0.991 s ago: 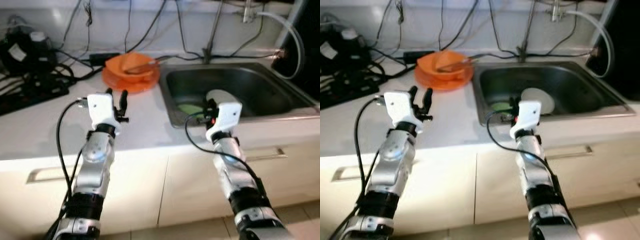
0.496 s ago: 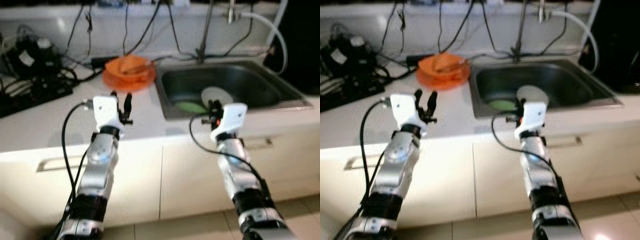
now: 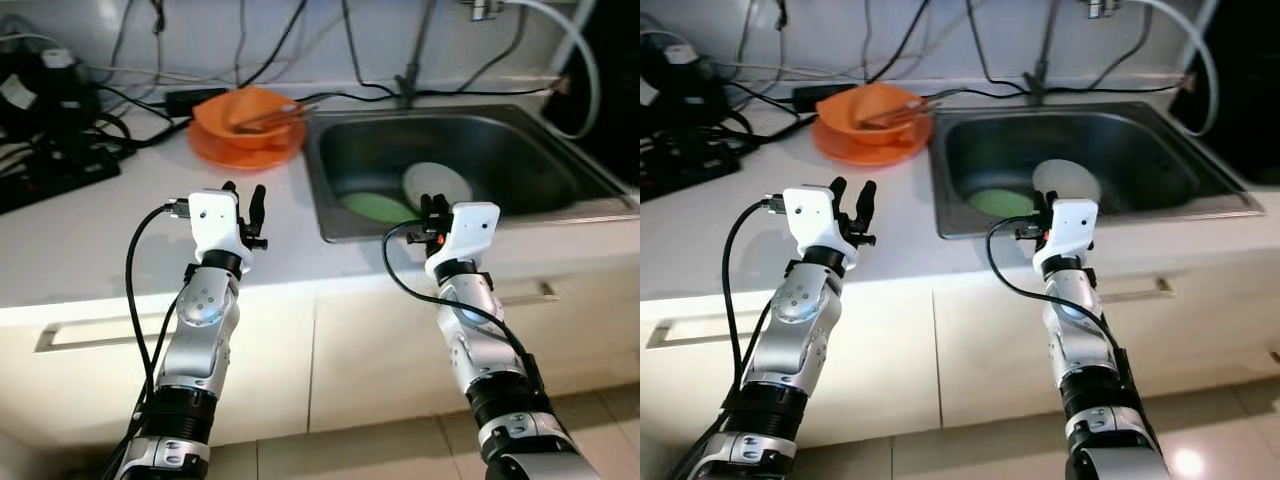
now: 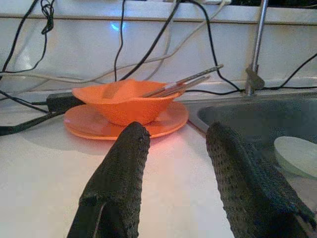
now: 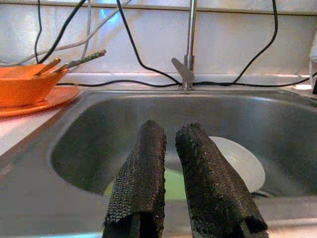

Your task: Kitchen organization

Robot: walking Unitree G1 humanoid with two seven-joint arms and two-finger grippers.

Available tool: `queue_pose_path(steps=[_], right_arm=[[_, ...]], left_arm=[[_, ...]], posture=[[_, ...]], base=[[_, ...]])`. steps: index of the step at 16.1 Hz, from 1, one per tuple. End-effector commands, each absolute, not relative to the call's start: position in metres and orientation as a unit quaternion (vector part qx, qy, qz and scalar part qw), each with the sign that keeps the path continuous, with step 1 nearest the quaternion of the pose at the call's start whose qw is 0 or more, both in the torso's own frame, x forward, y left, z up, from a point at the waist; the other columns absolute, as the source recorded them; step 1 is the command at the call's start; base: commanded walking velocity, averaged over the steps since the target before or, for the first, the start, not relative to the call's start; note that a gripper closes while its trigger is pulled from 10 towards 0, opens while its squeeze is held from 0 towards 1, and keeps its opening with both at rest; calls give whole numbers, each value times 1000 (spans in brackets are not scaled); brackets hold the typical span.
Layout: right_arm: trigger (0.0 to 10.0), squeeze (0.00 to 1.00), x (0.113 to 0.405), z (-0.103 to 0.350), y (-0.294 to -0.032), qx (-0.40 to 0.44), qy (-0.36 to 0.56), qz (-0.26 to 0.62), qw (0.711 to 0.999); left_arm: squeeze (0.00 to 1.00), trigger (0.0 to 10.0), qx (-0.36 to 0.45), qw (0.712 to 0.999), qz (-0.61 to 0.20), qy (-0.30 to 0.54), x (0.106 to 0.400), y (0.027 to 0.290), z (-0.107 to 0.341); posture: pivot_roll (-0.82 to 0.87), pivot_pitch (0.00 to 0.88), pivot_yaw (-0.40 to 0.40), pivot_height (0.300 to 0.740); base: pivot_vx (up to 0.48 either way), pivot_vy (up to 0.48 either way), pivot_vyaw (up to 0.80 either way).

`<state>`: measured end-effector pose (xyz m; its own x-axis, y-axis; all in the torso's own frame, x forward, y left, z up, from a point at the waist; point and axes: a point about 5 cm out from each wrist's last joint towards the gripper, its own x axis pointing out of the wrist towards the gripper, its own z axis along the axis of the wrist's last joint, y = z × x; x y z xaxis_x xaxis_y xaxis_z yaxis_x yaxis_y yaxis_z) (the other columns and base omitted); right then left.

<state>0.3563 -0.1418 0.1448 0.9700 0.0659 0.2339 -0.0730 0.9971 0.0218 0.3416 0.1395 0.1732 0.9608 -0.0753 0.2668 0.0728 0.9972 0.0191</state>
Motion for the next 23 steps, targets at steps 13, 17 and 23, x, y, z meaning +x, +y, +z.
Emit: queue_pose_path(steps=[13,17,23], right_arm=[[10000,0,357,144,-141,13,-113,40,993],[10000,0,356,146,-139,5,-119,45,992],[10000,0,357,147,-140,12,-120,42,992]], left_arm=[[0,10000,1,990,-27,-137,343,143,176],[0,10000,1,990,-31,-138,343,141,176],[0,10000,2,990,-32,-138,343,141,176]], posture=[[113,40,-10,740],[110,32,-10,740],[110,25,-11,740]], base=[[0,0,0],[0,0,220],[0,0,80]])
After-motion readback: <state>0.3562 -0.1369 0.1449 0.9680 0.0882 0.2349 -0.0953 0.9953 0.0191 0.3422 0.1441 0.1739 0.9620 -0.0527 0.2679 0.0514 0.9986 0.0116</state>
